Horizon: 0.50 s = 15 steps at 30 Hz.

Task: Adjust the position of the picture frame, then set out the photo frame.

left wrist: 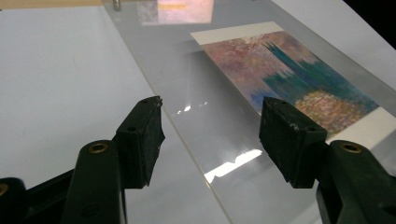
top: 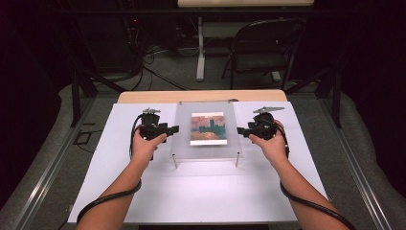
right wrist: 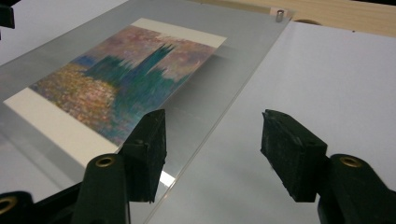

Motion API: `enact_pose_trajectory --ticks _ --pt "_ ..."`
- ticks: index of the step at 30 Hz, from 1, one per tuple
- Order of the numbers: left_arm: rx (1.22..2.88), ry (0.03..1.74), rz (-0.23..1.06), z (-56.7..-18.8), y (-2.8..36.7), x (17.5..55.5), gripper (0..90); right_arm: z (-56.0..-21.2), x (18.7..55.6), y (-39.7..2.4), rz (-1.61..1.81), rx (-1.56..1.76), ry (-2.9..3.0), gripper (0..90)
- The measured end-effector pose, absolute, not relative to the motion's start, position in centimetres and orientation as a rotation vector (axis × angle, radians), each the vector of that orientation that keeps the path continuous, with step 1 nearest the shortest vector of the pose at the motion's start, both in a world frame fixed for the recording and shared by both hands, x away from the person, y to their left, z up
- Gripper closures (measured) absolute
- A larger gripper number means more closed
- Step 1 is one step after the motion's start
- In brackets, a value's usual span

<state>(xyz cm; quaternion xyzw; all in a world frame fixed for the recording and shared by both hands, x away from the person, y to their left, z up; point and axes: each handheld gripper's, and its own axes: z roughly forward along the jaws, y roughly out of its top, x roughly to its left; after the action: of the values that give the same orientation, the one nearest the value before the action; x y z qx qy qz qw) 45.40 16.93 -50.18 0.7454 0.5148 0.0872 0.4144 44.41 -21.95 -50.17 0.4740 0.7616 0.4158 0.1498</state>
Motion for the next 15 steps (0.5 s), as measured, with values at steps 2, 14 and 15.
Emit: enact_pose_trajectory --ticks 2,14,15 --pt "1.865 1.313 0.216 -50.3 16.7 45.9 39.5 -50.1 44.9 -21.8 1.187 1.389 2.183 39.1" --pt "1.83 1.344 0.181 -50.3 16.0 48.1 39.4 -50.5 47.5 -21.3 1.184 1.484 2.154 39.0" --pt "1.83 1.346 0.181 -50.4 16.0 48.2 39.4 -50.6 47.7 -21.3 1.187 1.484 2.152 39.0"
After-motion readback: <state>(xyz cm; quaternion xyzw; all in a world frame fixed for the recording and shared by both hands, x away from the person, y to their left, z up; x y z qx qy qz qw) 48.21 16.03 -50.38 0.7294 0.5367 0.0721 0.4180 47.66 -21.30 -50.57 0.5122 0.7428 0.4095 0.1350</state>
